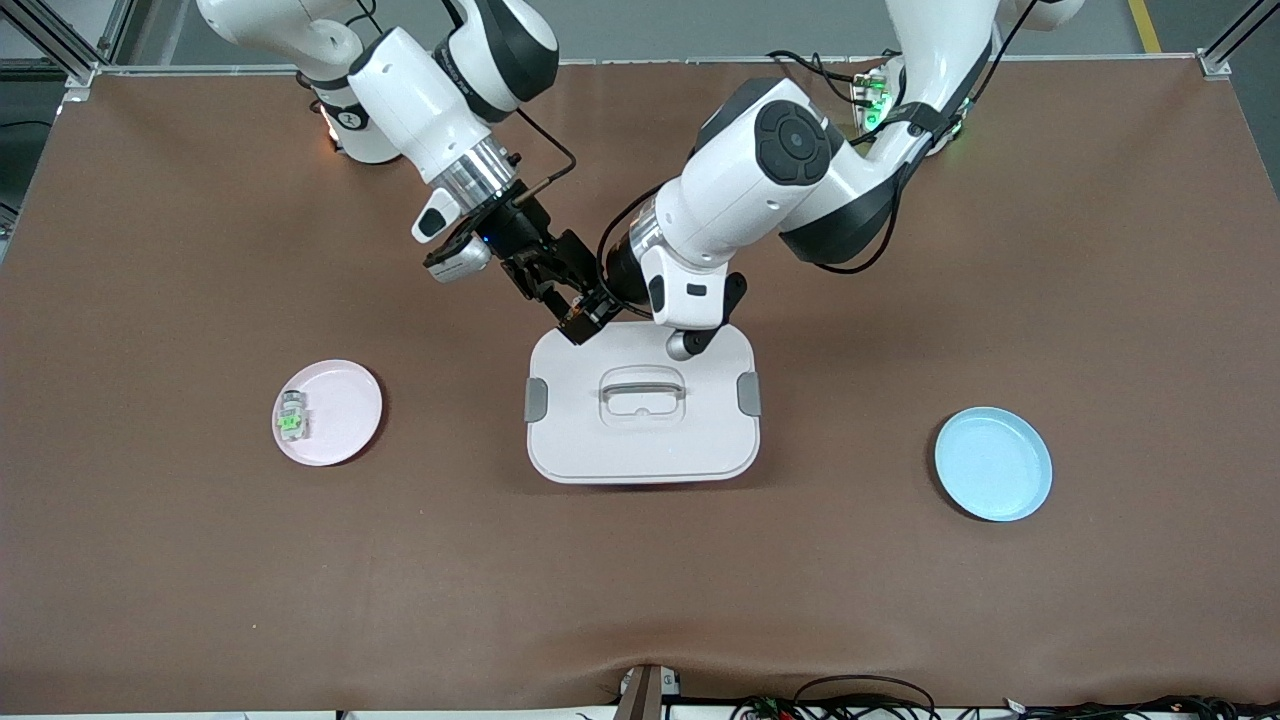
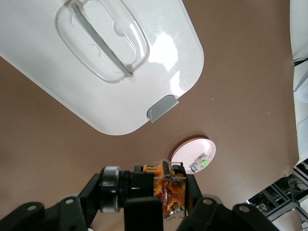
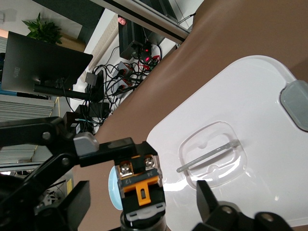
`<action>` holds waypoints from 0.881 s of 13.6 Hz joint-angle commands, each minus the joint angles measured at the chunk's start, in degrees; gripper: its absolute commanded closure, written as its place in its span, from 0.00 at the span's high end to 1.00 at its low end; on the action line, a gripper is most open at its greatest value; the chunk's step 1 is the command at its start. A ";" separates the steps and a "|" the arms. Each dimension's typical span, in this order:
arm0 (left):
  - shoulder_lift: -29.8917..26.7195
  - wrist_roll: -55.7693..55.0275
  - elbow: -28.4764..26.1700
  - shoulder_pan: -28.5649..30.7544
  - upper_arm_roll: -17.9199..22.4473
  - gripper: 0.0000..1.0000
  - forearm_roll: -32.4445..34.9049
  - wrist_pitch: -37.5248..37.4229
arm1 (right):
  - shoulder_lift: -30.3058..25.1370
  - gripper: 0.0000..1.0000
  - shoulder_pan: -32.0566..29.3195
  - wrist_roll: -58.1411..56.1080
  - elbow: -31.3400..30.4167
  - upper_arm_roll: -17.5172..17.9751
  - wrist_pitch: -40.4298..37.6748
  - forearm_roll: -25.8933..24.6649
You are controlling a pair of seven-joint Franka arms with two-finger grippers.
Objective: Transfer orange switch to right arm and place
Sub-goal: 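Close the right gripper on the switch held by the left gripper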
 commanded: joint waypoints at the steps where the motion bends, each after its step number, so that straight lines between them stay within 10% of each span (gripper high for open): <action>1: 0.81 -0.90 1.72 -1.09 0.78 0.00 -0.38 0.19 | 0.91 0.14 1.00 -0.34 1.53 -0.50 0.63 1.72; 2: 0.89 -0.90 1.72 -1.09 0.78 0.00 -0.38 0.28 | 1.00 0.00 1.08 -0.17 1.53 -0.50 0.63 1.81; 12: 1.25 -0.82 1.72 -1.27 0.78 0.00 -0.38 0.28 | 1.09 0.00 1.70 0.27 1.61 -0.50 0.63 2.42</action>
